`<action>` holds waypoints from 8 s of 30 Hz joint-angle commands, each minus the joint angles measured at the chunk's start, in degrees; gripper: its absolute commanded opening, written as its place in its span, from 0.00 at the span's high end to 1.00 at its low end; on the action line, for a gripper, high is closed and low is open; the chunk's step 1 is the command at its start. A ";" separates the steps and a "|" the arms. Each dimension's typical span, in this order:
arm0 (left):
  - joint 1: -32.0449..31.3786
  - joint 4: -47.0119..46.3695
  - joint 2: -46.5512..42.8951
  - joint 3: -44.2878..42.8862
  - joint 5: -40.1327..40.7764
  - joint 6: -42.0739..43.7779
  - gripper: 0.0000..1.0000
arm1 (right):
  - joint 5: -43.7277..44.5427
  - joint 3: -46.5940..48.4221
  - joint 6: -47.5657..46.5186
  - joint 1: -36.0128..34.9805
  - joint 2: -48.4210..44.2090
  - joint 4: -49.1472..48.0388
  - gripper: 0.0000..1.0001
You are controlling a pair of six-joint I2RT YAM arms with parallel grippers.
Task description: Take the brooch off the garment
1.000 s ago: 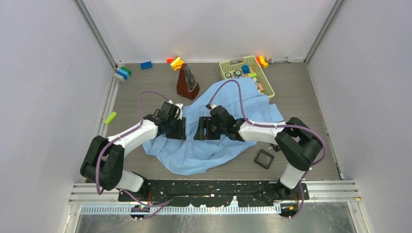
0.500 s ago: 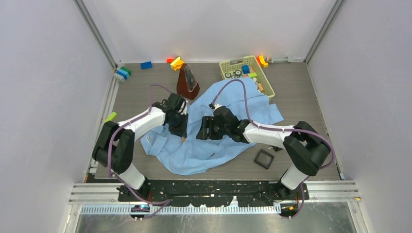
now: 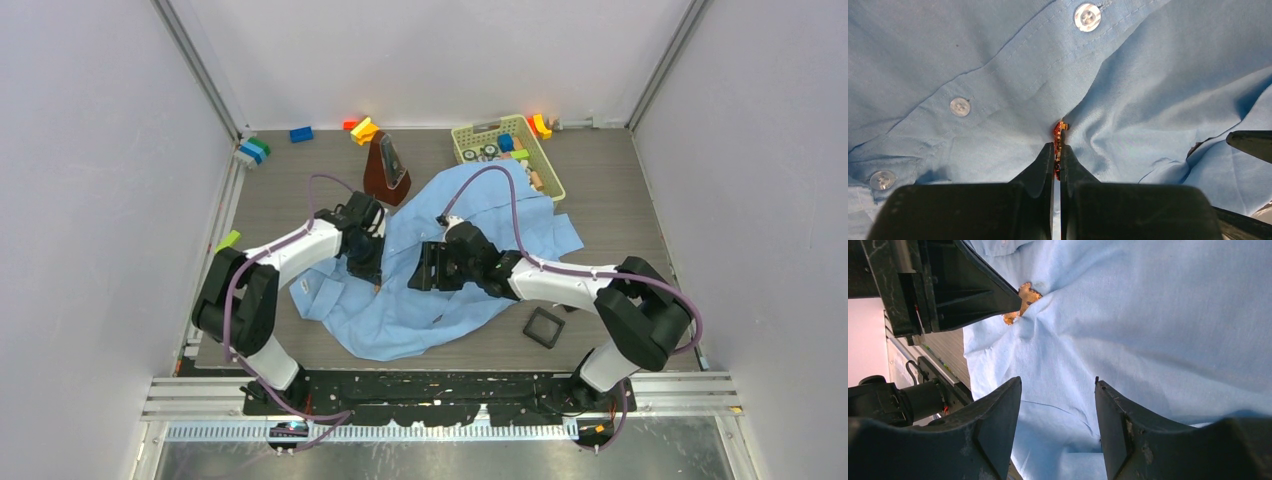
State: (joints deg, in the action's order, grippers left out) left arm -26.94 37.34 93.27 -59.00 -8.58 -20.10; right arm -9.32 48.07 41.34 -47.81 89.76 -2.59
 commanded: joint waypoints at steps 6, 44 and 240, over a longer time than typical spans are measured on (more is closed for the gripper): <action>-0.45 -11.96 -14.96 5.54 4.67 -2.01 1.00 | -1.24 -2.04 8.52 -0.26 -2.59 -9.64 0.37; 1.36 -81.61 -40.23 32.28 0.32 -33.96 1.00 | 7.11 -5.80 28.74 2.50 -8.85 -49.95 0.36; 0.40 -49.05 -46.60 25.57 0.84 -13.42 1.00 | -9.97 -4.08 27.58 -0.81 -1.24 -39.51 0.99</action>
State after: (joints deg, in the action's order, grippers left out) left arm -26.52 -2.79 48.36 -34.20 -10.68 -33.56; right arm -18.46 41.91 69.30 -46.78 87.46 -39.86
